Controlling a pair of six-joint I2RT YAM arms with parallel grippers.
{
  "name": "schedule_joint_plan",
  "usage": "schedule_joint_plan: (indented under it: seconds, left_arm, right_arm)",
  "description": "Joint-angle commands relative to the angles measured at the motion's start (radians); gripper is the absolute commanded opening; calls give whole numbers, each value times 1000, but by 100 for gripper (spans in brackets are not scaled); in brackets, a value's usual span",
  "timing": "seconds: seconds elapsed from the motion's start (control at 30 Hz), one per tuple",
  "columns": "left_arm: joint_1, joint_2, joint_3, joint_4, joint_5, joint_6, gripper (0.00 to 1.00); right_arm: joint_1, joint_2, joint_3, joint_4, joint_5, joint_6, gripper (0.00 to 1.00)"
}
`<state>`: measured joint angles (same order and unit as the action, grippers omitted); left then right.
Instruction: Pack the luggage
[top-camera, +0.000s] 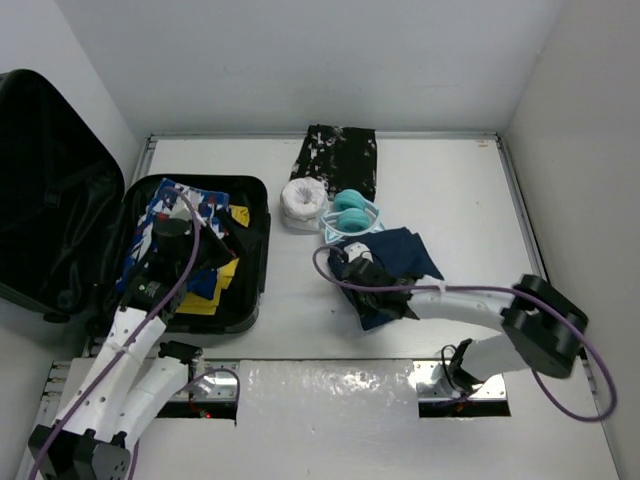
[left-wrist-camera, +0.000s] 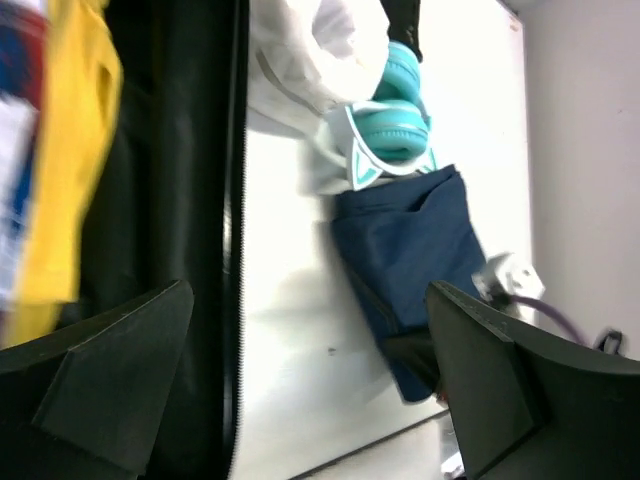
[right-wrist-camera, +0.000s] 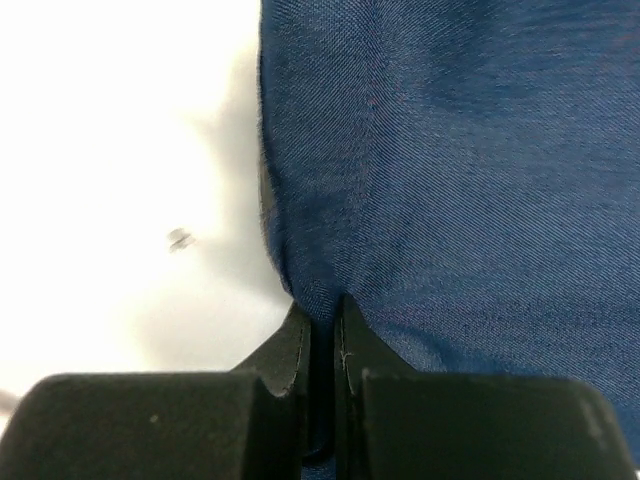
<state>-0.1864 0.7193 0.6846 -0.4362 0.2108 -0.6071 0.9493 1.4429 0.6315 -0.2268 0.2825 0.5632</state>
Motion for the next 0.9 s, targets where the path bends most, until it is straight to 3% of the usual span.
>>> schedule_joint_plan:
  seconds: [0.0,0.13,0.23,0.3,0.67,0.87]
  left_arm:
    - [-97,-17,-78,122,-70,-207,100]
    - [-280,63,-128,261,-164,-319,100]
    - [-509,185,-108,306,-324,-401,100]
    - [-565,276,-96,359,-355,-451,100]
    - [-644,600,0,591,-323,-530,100]
    - [-677,758,87,628,-272,-508,100]
  right_arm:
    - [11,-163,-41,87,-86,109,0]
    - [9,-242,-67,78,-68,129,0]
    - [11,-286,-95,96,-54,152,0]
    - [11,-315,-105,118,-62,159,0]
    - [11,-397,-124,173,-149,149,0]
    - [12,-388,-122,204,-220,142,0]
